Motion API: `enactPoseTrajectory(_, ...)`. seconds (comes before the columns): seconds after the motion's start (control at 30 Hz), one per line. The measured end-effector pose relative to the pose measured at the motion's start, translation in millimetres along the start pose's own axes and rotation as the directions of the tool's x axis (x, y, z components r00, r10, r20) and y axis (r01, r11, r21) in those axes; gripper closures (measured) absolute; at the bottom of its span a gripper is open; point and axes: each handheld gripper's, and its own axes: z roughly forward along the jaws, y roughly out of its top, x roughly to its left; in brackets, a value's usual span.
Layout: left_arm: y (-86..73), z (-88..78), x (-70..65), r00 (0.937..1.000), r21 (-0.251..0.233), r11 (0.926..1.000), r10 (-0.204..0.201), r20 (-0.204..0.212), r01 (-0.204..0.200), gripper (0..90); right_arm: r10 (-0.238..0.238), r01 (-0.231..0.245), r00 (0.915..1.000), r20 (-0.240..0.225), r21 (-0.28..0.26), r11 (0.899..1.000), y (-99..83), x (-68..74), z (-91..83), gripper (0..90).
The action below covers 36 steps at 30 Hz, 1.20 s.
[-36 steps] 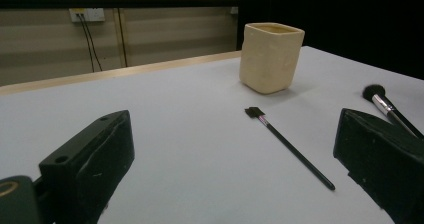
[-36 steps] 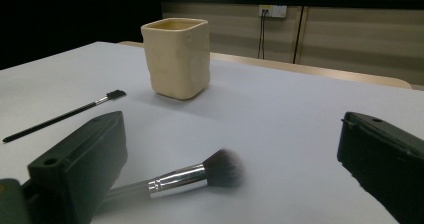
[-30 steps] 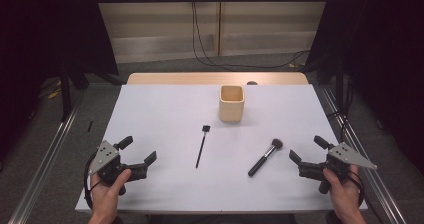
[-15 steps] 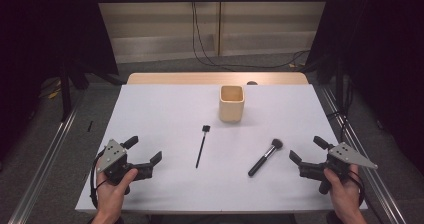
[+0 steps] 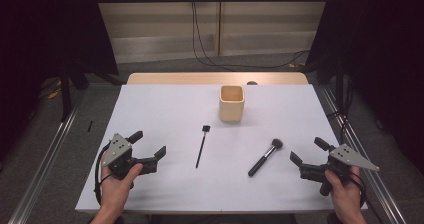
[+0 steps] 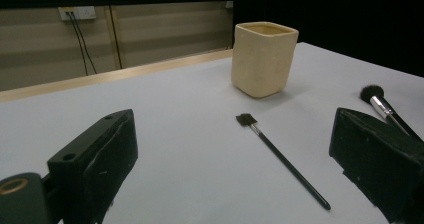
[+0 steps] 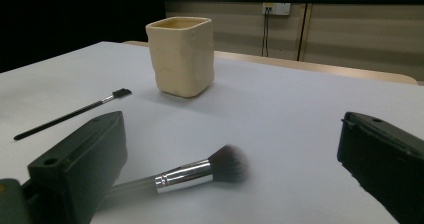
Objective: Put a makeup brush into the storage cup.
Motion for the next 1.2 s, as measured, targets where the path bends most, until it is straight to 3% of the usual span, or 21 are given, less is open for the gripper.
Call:
enactPoseTrajectory(0.1,3.7,3.5,0.2,1.0,0.004,1.0,0.001,-0.004,-0.001,4.0,0.0,0.0,1.0,0.002,0.0,1.0,0.0,-0.5,0.7,0.0)
enactPoseTrajectory(0.2,6.7,9.1,0.4,0.9994,0.0,0.9999,0.014,-0.032,-0.014,4.0,0.005,-0.005,1.0,0.003,0.005,1.0,-0.1,-1.5,2.5,0.0)
enactPoseTrajectory(0.3,9.2,13.5,-0.2,0.9995,-0.001,0.9999,0.014,-0.029,-0.014,4.0,0.011,-0.011,0.9999,-0.009,0.001,1.0,0.6,-1.3,2.7,0.0)
enactPoseTrajectory(0.67,20.0,29.3,-10.4,0.9995,-0.009,0.9994,0.033,0.003,-0.033,3.7,-0.001,0.001,0.9997,-0.026,0.011,1.0,1.0,0.5,7.1,0.0)
enactPoseTrajectory(0.83,25.5,41.3,-15.9,0.9987,-0.012,0.9993,0.035,0.037,-0.035,4.0,0.002,-0.002,0.9996,-0.03,0.014,1.0,1.1,0.2,8.4,0.0)
enactPoseTrajectory(1.2,38.5,64.6,-19.2,0.998,-0.021,0.9992,0.036,0.053,-0.035,4.3,0.005,-0.005,0.9995,-0.03,0.01,1.0,1.1,0.5,8.0,0.0)
